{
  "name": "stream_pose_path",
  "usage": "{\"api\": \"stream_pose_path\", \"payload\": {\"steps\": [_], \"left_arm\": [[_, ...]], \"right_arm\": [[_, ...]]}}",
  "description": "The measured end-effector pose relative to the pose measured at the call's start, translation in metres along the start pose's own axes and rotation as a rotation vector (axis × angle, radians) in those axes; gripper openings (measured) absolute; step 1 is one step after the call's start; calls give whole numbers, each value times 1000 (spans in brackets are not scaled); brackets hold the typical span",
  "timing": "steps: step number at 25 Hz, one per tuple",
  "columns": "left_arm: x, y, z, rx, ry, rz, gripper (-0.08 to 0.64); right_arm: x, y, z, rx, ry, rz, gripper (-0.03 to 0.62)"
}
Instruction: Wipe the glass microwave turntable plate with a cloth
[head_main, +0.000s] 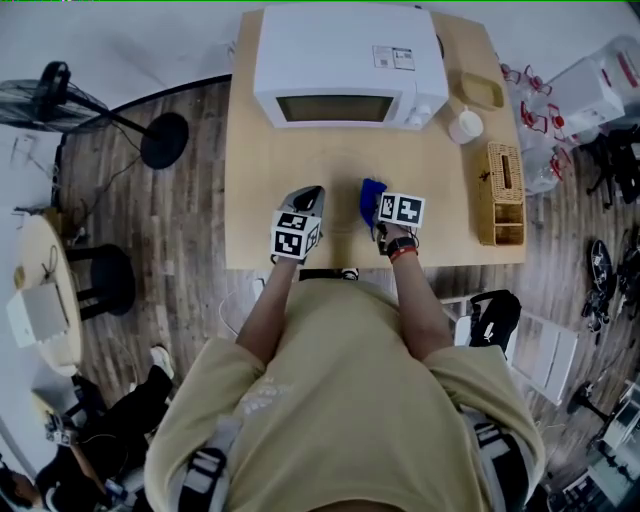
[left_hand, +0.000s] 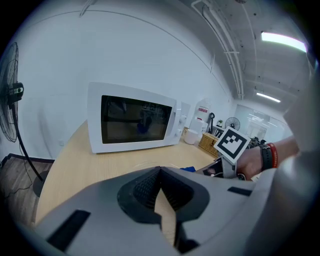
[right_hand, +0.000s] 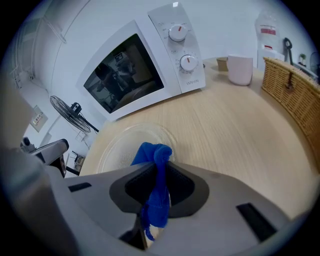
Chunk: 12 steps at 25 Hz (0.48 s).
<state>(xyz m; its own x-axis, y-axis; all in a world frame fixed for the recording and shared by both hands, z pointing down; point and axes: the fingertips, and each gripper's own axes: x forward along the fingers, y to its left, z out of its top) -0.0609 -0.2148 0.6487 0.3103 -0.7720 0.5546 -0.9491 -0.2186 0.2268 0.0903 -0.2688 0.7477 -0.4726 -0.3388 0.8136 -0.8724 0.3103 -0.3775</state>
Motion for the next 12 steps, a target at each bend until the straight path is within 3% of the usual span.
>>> {"api": "stream_pose_path", "payload": {"steps": [6,12], "left_arm": [[-3,2,-2,5,-7,-20,18],[-13,21,-5,-29,-24,7,18]], "right_arm": [[-7,0,4,-36,-6,-31,71],[-8,36,12,-82,-8,31,70]]}}
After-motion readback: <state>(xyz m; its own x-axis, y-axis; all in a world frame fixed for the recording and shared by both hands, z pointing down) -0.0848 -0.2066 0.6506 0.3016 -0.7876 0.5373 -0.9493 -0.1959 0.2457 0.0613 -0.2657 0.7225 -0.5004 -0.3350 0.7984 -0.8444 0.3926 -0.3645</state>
